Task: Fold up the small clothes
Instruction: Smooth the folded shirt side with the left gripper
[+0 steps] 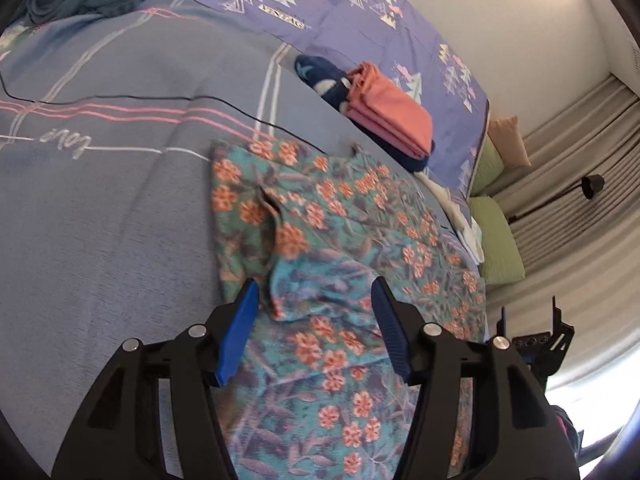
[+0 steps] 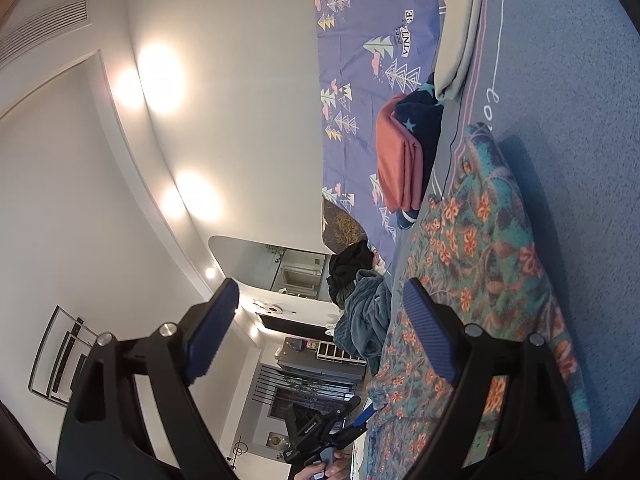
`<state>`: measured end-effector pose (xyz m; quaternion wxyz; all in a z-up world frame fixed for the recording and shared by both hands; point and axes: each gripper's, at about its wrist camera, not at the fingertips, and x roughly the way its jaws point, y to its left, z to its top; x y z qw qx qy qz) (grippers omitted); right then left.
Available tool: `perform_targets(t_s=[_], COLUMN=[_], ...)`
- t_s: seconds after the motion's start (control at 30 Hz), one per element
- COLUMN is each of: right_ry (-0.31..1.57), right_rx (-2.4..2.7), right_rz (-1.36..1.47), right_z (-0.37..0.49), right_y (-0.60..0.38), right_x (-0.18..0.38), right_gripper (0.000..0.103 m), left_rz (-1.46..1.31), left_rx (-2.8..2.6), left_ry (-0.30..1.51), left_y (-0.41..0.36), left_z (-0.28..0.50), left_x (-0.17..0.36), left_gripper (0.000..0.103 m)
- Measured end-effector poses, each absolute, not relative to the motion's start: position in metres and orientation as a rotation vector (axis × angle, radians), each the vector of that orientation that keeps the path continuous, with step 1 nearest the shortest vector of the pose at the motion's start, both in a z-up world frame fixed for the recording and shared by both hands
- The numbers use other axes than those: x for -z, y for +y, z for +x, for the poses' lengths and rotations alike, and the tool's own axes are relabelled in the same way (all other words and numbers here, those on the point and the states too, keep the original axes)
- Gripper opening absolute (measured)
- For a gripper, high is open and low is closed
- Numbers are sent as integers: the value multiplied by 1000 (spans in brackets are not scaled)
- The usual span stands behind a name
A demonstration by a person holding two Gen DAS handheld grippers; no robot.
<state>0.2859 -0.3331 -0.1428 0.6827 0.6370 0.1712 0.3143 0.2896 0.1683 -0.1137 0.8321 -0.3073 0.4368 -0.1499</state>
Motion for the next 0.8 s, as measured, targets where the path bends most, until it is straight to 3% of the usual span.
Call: perform_targets(t_s=[0.4,0.43,0.47,0.5,0.8], right_ry=[396,396,397,397,406], right_rx=[-700,-702,-701,-700,-693], right_rz=[1453,1455,1459,1465,1485], right_z=[285,285,286,286,285], right_y=[-335,-335,-335,-335,-337], right_x=[147,147,148,149,152], right_gripper=[87,87,87,87,87], left_rz=[-631,-617,-600,-599,-654], left_rx=[270,262,253,258,331], left_ry=[981,982,995,1019,1002], left_y=[156,155,153,153,165], left_z=[295,297,299,302,295], left_x=[119,120,121,125,116], left_gripper=[58,39,9,2,0])
